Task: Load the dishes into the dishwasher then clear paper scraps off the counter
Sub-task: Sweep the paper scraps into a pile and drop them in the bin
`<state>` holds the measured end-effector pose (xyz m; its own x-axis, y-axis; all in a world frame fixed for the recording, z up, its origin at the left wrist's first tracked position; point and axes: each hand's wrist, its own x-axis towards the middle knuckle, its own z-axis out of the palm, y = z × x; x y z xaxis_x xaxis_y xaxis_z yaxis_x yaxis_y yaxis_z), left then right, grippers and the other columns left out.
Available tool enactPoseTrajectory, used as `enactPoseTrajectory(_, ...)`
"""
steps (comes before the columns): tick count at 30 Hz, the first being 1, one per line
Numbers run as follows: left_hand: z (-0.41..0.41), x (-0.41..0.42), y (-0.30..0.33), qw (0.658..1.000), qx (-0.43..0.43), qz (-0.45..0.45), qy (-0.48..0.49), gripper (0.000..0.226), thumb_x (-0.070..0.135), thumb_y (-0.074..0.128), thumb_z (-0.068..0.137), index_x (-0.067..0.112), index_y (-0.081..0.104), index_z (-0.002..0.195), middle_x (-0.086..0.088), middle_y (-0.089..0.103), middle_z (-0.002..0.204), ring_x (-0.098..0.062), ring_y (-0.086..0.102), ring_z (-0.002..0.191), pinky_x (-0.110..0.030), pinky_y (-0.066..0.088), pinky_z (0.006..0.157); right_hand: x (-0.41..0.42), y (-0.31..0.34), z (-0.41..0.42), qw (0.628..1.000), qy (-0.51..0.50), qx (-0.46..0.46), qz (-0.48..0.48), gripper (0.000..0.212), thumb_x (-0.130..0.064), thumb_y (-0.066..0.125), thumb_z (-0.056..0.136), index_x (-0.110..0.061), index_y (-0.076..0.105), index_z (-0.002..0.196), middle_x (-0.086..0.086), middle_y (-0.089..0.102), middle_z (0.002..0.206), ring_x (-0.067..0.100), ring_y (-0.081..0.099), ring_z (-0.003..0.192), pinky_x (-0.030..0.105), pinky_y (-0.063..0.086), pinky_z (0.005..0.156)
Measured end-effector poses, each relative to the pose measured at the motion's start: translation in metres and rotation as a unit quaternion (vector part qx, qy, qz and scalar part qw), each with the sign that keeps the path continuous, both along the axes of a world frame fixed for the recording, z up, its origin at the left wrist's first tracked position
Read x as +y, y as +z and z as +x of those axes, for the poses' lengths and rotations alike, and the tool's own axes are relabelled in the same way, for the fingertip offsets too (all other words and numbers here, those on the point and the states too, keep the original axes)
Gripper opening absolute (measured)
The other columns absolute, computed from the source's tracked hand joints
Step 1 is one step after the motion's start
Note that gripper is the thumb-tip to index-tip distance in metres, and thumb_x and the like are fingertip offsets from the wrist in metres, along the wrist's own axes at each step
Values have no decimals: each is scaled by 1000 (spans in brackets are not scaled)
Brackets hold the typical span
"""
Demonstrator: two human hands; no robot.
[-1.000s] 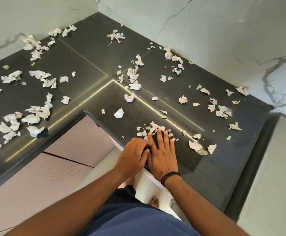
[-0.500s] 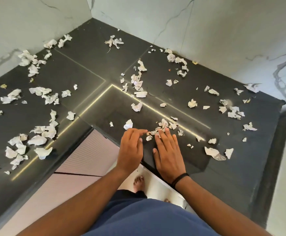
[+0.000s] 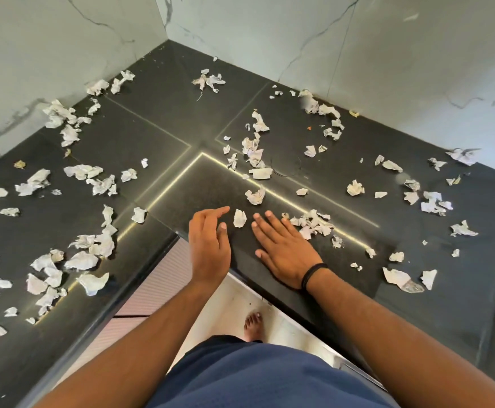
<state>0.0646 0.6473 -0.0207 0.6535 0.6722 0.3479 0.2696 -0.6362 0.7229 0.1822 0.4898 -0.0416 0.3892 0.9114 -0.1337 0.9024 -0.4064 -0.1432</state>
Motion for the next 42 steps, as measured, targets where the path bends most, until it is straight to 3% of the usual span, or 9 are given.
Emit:
enactPoseTrajectory(4, -17, 3, -16, 996, 86, 15, 23, 55, 18, 59, 97, 9, 44, 150, -14, 40, 151, -30, 38, 141, -44, 32, 118, 14, 1, 2, 999, -42, 7, 22, 65, -46, 16, 103, -13, 13, 159, 4, 3, 167, 23, -5, 154, 47, 13, 124)
enactPoseTrajectory(9, -17, 1, -39, 939, 302, 126, -107, 81, 59, 21, 101, 5, 10, 161, -15, 1, 169, -28, -4, 157, -43, 2, 127, 14, 1, -27, 990, -73, -19, 117, 59, -35, 34, 104, -6, 26, 156, 10, 16, 166, 26, 4, 154, 46, 15, 124)
enactPoseTrajectory(13, 14, 10, -33, 911, 343, 154, -168, 82, 57, -1, 97, 5, 1, 160, -14, -11, 168, -28, -12, 156, -44, -3, 127, 14, 4, -40, 983, -98, 0, 157, 59, -33, 36, 103, -5, 28, 155, 10, 17, 165, 24, 4, 154, 46, 15, 124)
enactPoseTrajectory(16, 50, 19, -30, 893, 362, 164, -210, 73, 46, 2, 99, 6, -4, 161, -13, -15, 168, -28, -16, 155, -48, 3, 127, 5, 5, -51, 978, -86, 7, 190, 58, -30, 42, 102, -2, 34, 152, 13, 23, 163, 27, 10, 154, 48, 19, 123)
enactPoseTrajectory(21, 91, 28, -19, 922, 274, 9, -274, 75, 37, 42, 106, 11, -1, 161, -5, -11, 169, -16, -11, 156, -44, -4, 126, -28, 2, -63, 991, -36, 3, 127, 57, -39, 41, 103, -11, 36, 153, 12, 26, 162, 28, 11, 154, 47, 19, 123)
enactPoseTrajectory(26, 74, 3, -17, 933, 159, -102, -306, 80, 43, 43, 101, 20, -7, 160, 8, -11, 167, -9, -12, 155, -35, -7, 126, -47, -1, -12, 998, -65, -3, 12, 63, -52, 25, 103, -23, 19, 159, 1, 9, 167, 24, 1, 154, 45, 11, 125)
enactPoseTrajectory(32, 33, -48, -26, 957, 102, 72, -263, 68, 35, 44, 103, 5, 19, 160, -10, 11, 169, -26, 4, 157, -40, 3, 127, -42, 4, 38, 993, -114, 9, 5, 61, -47, 20, 106, -19, 11, 160, -1, 2, 167, 20, -5, 154, 42, 7, 125)
enactPoseTrajectory(37, 4, -47, -45, 911, 92, 170, -363, 48, 28, 46, 104, 5, 52, 145, -9, 43, 157, -22, 34, 149, -49, 35, 117, -50, 0, 18, 982, -149, -67, 96, 53, -25, 32, 104, -6, 35, 152, 12, 31, 160, 30, 19, 152, 45, 22, 122)
enactPoseTrajectory(42, 22, -35, -42, 856, 205, 249, -405, 63, 49, 35, 106, 12, 35, 156, -3, 22, 167, -19, 13, 156, -40, 14, 125, -69, -3, -14, 952, -226, -69, 196, 47, -17, 46, 101, 0, 46, 145, 15, 39, 155, 31, 24, 150, 49, 29, 119)
